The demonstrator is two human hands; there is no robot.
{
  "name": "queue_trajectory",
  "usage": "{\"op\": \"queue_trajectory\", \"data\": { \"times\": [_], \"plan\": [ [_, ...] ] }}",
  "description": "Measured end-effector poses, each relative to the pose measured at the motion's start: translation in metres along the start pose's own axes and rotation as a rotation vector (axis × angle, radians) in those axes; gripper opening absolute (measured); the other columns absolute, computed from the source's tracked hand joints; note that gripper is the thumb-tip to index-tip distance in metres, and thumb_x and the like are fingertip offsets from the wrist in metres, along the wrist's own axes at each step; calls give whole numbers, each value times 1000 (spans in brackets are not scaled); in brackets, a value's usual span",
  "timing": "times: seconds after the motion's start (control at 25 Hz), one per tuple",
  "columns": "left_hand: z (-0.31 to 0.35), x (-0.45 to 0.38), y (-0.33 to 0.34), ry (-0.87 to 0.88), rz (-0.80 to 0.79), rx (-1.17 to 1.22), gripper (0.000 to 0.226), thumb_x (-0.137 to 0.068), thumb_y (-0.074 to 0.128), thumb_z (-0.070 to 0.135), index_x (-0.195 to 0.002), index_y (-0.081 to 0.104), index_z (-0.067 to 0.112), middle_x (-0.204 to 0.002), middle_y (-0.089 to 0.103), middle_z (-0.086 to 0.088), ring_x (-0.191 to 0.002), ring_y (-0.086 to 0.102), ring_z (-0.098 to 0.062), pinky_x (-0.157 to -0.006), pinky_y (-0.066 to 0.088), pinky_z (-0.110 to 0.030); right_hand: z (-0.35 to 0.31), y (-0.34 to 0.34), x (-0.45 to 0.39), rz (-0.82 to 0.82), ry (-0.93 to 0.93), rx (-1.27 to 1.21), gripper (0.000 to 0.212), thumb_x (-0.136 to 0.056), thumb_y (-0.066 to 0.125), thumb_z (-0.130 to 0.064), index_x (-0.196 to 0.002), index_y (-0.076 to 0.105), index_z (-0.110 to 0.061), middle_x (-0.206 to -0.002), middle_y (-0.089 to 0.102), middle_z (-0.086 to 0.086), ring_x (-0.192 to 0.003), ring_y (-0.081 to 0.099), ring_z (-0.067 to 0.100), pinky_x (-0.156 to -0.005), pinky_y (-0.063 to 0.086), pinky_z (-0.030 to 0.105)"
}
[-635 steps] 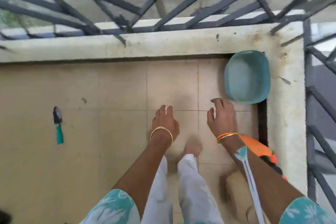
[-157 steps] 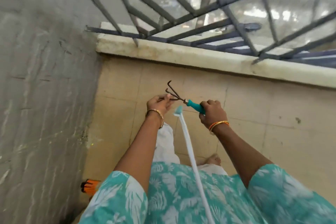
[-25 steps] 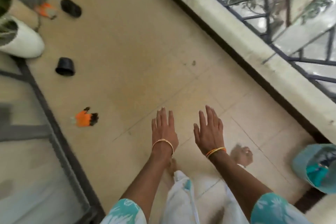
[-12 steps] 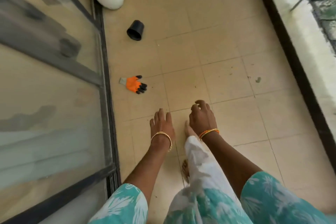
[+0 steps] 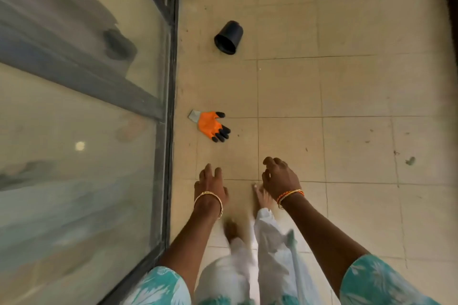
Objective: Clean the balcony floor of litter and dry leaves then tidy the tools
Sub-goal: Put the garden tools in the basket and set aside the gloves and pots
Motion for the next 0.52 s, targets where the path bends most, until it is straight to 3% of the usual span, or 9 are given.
{"op": "queue_trajectory", "data": {
  "times": [0.28,0.52],
  "plan": [
    [-58,-142,2,-47,-36,16,44,-98,40,22,-141,35,13,-152,23,-11,-136,27,-28,-104,34,-40,-53,68,-135,-113,-25,1,31,-93,43,-21,-122,51,-12,-111,61,11,-99,59,30,-75,46,31],
    [-100,-310,63,21,7,-102,66,-89,54,9,-147,22,15,-156,12,-12,-139,23,-29,-104,36,-43,-46,178,-270,-42,77,-45,38,-94,47,-29,-125,51,-8,-123,51,15,-114,47,31,-86,43,38]
  ]
}}
Point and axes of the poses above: each hand's wrist, its own x-axis away from the middle knuckle, its own y-axis out of the palm, z = x × y, the point moved 3 cm from there along -x, towards the middle knuckle
